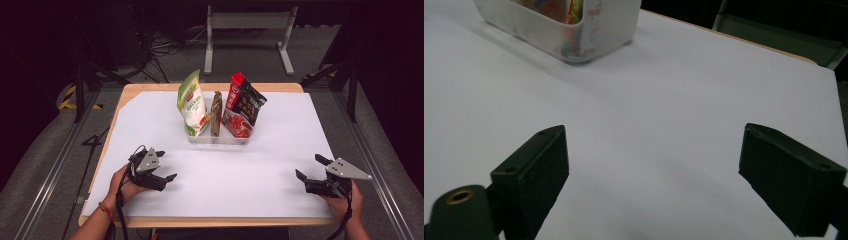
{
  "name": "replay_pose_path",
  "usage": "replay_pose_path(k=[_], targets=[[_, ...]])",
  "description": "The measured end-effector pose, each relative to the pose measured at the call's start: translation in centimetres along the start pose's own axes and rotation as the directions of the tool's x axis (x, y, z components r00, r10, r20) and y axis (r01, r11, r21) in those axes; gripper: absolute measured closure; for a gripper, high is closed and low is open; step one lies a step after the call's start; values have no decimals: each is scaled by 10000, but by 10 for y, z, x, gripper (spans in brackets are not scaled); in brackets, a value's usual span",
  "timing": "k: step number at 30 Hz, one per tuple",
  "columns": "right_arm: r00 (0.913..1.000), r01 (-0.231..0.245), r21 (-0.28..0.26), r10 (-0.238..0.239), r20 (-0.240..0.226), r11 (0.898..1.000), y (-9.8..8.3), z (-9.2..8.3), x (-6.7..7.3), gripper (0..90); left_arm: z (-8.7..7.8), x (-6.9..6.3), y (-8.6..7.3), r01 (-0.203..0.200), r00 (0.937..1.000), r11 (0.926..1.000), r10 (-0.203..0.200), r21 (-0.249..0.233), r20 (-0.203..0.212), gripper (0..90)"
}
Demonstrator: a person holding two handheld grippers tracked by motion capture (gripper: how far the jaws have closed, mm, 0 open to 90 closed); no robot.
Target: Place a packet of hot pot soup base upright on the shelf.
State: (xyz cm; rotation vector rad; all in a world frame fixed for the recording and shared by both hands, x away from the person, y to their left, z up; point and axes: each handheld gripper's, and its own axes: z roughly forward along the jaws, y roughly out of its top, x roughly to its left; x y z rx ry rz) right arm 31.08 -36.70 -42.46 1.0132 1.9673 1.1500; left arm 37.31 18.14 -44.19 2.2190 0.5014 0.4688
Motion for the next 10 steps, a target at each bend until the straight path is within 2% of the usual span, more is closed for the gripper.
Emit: replay_pose_path(k=[10], targets=[[9999,53,179,-51,-103,9998,-1,2,2,138,-1,1,0,24,10000,10000,-24,20,-36,144]])
